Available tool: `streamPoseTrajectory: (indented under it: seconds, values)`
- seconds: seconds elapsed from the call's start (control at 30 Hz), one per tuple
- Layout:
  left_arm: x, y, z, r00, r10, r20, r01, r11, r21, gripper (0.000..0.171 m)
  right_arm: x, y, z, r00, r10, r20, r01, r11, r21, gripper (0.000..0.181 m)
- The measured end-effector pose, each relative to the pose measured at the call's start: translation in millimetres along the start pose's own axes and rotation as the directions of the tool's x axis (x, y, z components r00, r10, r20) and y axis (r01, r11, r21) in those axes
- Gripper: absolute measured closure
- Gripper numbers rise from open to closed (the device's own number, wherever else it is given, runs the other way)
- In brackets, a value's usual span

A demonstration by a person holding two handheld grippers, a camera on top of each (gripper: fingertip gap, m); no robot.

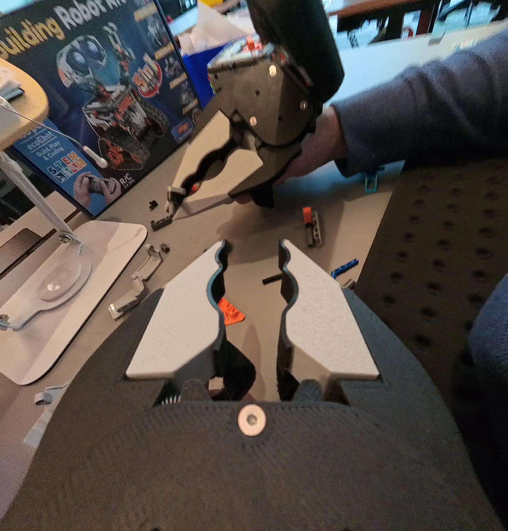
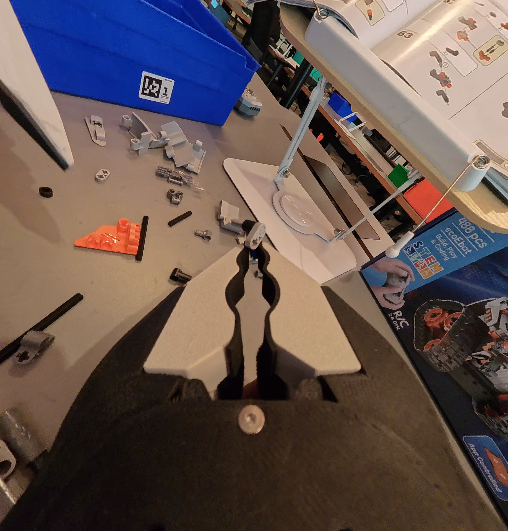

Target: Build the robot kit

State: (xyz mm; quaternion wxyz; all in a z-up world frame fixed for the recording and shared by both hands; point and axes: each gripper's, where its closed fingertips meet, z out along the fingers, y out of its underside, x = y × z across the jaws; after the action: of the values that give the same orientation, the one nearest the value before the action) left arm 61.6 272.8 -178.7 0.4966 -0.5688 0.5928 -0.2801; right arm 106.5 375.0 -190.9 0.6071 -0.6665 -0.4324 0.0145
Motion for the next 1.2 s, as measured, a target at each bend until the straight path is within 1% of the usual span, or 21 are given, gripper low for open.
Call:
streamPoseTrajectory:
  seconds: [0.13, 0.23, 0.33, 0.4, 0.47, 0.53, 0.63, 0.73, 0.8, 0.93, 1.0, 1.07, 1.1, 1.2]
  values:
    - [-10.9, -21.2, -13.8, 0.998, -0.060, 0.025, 0.057, 0.992, 0.114, 0.141, -2.8, -0.4, 1.2, 1.000, -0.001, 0.013, 0.001, 1.000, 0.004, 0.179]
    - [-20.8, -38.4, -34.0, 0.995, -0.082, 0.057, 0.069, 0.977, 0.201, 0.143, -4.4, -3.1, 0.2, 1.000, -0.013, 0.018, 0.013, 1.000, 0.012, 0.179]
    - [-35.8, -38.4, -58.3, 0.989, -0.077, 0.127, 0.049, 0.977, 0.210, 0.145, -5.4, -5.8, -1.8, 1.000, -0.023, 0.021, 0.022, 1.000, 0.020, 0.179]
    - [-43.4, -35.3, -77.5, 0.986, -0.110, 0.129, 0.083, 0.977, 0.197, 0.144, -6.8, -6.6, -2.4, 0.999, -0.018, 0.028, 0.017, 1.000, 0.026, 0.179]
    - [-58.2, -25.4, -94.0, 0.978, -0.130, 0.162, 0.105, 0.983, 0.150, 0.148, -8.3, -3.2, -0.9, 0.999, -0.015, 0.034, 0.014, 1.000, 0.012, 0.179]
    - [-76.3, -18.2, -114.2, 0.964, -0.180, 0.194, 0.154, 0.978, 0.144, 0.149, -8.3, 0.6, -0.1, 0.999, -0.001, 0.041, 0.000, 1.000, 0.005, 0.179]
    - [-106.5, -9.9, -151.0, 0.937, -0.193, 0.291, 0.168, 0.980, 0.109, 0.146, -8.8, -0.3, -0.9, 0.999, 0.020, 0.049, -0.021, 1.000, 0.016, 0.179]
    - [-145.3, 0.8, -195.0, 0.887, -0.160, 0.434, 0.158, 0.987, 0.040, 0.145, -13.2, -6.2, -2.2, 0.998, -0.003, 0.059, 0.001, 1.000, 0.031, 0.179]
    - [-173.6, 9.3, -226.5, 0.831, -0.106, 0.547, 0.145, 0.989, -0.028, 0.146, -15.9, -7.7, -2.8, 0.998, -0.011, 0.068, 0.009, 0.999, 0.035, 0.179]
    - [-214.2, 28.3, -270.9, 0.755, 0.018, 0.655, 0.167, 0.962, -0.218, 0.148, -16.3, -7.7, -3.3, 0.997, 0.008, 0.081, -0.012, 0.999, 0.042, 0.179]
    - [-227.4, 37.5, -278.4, 0.746, 0.085, 0.661, 0.176, 0.931, -0.319, 0.148, -16.1, -7.4, -2.1, 0.996, 0.028, 0.089, -0.032, 0.998, 0.046, 0.179]
    - [-239.2, 43.2, -278.7, 0.743, 0.126, 0.658, 0.182, 0.908, -0.379, 0.148, -16.7, -6.6, -1.4, 0.995, 0.035, 0.096, -0.039, 0.998, 0.046, 0.179]
    - [-244.3, 45.1, -276.1, 0.750, 0.121, 0.651, 0.188, 0.904, -0.385, 0.148, -16.8, -6.5, -1.7, 0.995, 0.036, 0.096, -0.041, 0.998, 0.046, 0.179]
    - [-252.1, 60.5, -260.2, 0.803, 0.072, 0.592, 0.225, 0.883, -0.412, 0.146, -16.2, -7.6, -3.3, 0.995, 0.037, 0.097, -0.042, 0.998, 0.049, 0.179]
